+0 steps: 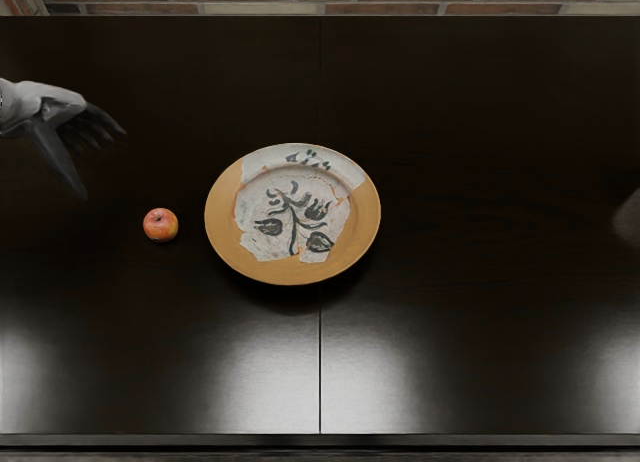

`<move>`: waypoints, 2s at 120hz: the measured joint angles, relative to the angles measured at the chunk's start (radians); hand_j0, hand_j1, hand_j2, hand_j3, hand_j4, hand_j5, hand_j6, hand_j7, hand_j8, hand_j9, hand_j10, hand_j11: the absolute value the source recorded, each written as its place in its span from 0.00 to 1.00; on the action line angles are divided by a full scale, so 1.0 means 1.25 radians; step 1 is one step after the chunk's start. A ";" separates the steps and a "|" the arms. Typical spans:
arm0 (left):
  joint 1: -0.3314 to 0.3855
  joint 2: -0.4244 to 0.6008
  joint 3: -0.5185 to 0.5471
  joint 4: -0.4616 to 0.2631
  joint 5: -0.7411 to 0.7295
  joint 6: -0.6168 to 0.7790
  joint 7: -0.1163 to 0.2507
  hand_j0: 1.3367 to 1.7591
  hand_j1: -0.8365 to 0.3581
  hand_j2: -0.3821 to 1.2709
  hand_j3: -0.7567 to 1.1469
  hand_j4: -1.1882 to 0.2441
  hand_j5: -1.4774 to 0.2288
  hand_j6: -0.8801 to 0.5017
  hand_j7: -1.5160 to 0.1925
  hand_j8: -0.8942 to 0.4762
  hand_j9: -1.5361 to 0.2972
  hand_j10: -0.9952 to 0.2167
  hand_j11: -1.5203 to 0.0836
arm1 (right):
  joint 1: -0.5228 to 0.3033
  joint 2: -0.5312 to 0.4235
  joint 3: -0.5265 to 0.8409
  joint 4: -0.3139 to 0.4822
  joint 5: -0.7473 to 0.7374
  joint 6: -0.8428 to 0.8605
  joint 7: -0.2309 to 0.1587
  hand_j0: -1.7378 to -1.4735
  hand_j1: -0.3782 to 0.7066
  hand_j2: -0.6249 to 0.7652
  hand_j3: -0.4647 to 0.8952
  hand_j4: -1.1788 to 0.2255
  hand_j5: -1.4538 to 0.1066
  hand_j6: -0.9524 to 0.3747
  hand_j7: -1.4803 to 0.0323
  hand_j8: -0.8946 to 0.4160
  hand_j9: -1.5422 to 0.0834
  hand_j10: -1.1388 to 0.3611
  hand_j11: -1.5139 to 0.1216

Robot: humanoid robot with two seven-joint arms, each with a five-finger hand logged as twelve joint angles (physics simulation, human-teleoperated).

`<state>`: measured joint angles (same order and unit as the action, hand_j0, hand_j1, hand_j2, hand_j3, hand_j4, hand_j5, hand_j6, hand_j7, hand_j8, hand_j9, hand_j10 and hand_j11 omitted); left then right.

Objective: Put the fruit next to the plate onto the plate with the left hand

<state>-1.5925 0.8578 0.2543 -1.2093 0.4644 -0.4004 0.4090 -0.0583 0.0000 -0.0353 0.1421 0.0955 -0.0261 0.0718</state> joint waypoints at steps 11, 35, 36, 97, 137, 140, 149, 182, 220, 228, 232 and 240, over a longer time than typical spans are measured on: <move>-0.076 -0.033 0.117 -0.091 0.003 0.150 0.005 0.76 0.75 0.26 0.40 0.66 0.68 0.46 0.70 0.47 0.66 0.62 0.75 | 0.000 0.000 0.000 0.000 0.000 0.000 0.000 0.30 0.06 0.44 0.34 0.82 0.90 0.69 0.95 0.66 0.92 0.74 0.90; -0.176 -0.169 0.343 -0.164 -0.047 0.336 0.008 0.76 0.75 0.26 0.40 0.66 0.68 0.46 0.70 0.47 0.66 0.62 0.75 | 0.000 0.000 0.000 0.000 0.000 0.000 0.000 0.30 0.06 0.44 0.34 0.82 0.90 0.69 0.95 0.66 0.92 0.74 0.90; -0.179 -0.174 0.350 -0.165 -0.051 0.340 0.009 0.76 0.75 0.26 0.40 0.66 0.68 0.46 0.70 0.47 0.66 0.62 0.75 | 0.000 0.000 0.000 0.000 0.000 0.000 0.000 0.30 0.06 0.44 0.34 0.82 0.90 0.69 0.95 0.66 0.92 0.74 0.90; -0.202 -0.369 0.538 -0.201 -0.131 0.550 0.036 0.76 0.74 0.26 0.40 0.66 0.68 0.46 0.70 0.47 0.66 0.62 0.75 | 0.000 0.000 0.000 0.000 0.000 0.000 0.000 0.30 0.06 0.44 0.34 0.82 0.90 0.69 0.95 0.66 0.92 0.74 0.90; -0.146 -0.455 0.540 -0.174 -0.127 0.656 0.040 0.76 0.74 0.26 0.40 0.66 0.68 0.46 0.70 0.47 0.66 0.62 0.75 | 0.000 0.000 0.000 0.000 0.000 0.000 0.000 0.30 0.06 0.44 0.34 0.82 0.90 0.69 0.95 0.66 0.92 0.74 0.90; -0.144 -0.457 0.540 -0.171 -0.126 0.661 0.040 0.76 0.74 0.26 0.40 0.66 0.68 0.46 0.70 0.47 0.66 0.62 0.75 | 0.000 0.000 0.000 0.000 0.000 0.000 0.000 0.30 0.06 0.44 0.34 0.82 0.90 0.69 0.95 0.66 0.92 0.74 0.90; -0.135 -0.469 0.540 -0.162 -0.125 0.670 0.040 0.76 0.74 0.26 0.40 0.66 0.68 0.46 0.70 0.47 0.66 0.62 0.75 | 0.000 0.000 0.000 0.000 0.000 0.000 0.000 0.30 0.06 0.44 0.34 0.82 0.90 0.69 0.95 0.66 0.92 0.74 0.90; -0.107 -0.509 0.545 -0.142 -0.132 0.725 0.040 0.76 0.73 0.26 0.40 0.65 0.67 0.45 0.69 0.46 0.65 0.61 0.74 | 0.000 0.000 0.000 0.000 0.000 0.000 0.000 0.30 0.06 0.44 0.34 0.82 0.90 0.69 0.95 0.66 0.92 0.74 0.90; -0.084 -0.527 0.563 -0.142 -0.135 0.767 0.039 0.76 0.66 0.27 0.40 0.60 0.62 0.40 0.64 0.41 0.61 0.55 0.68 | 0.000 0.000 0.000 0.000 0.000 0.000 0.000 0.30 0.06 0.44 0.34 0.82 0.90 0.69 0.95 0.66 0.92 0.74 0.90; -0.077 -0.530 0.565 -0.142 -0.135 0.773 0.039 0.76 0.65 0.27 0.40 0.59 0.61 0.39 0.63 0.41 0.60 0.54 0.67 | 0.000 0.000 0.000 0.000 0.000 0.000 0.000 0.30 0.06 0.44 0.34 0.82 0.90 0.69 0.95 0.66 0.92 0.74 0.90; -0.075 -0.533 0.566 -0.143 -0.135 0.775 0.039 0.76 0.65 0.27 0.40 0.59 0.61 0.39 0.63 0.40 0.60 0.54 0.67 | 0.000 0.000 0.000 0.000 0.000 0.000 0.000 0.30 0.06 0.44 0.34 0.82 0.90 0.69 0.95 0.66 0.92 0.74 0.90; -0.072 -0.536 0.568 -0.143 -0.135 0.779 0.039 0.76 0.64 0.27 0.40 0.58 0.60 0.38 0.62 0.39 0.59 0.53 0.66 | 0.000 0.000 0.000 0.000 0.000 0.000 0.000 0.30 0.06 0.44 0.34 0.82 0.90 0.69 0.95 0.66 0.92 0.74 0.90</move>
<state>-1.6828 0.1873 0.9645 -1.3879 0.2959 0.5736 0.4572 -0.0583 0.0000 -0.0353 0.1421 0.0954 -0.0261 0.0716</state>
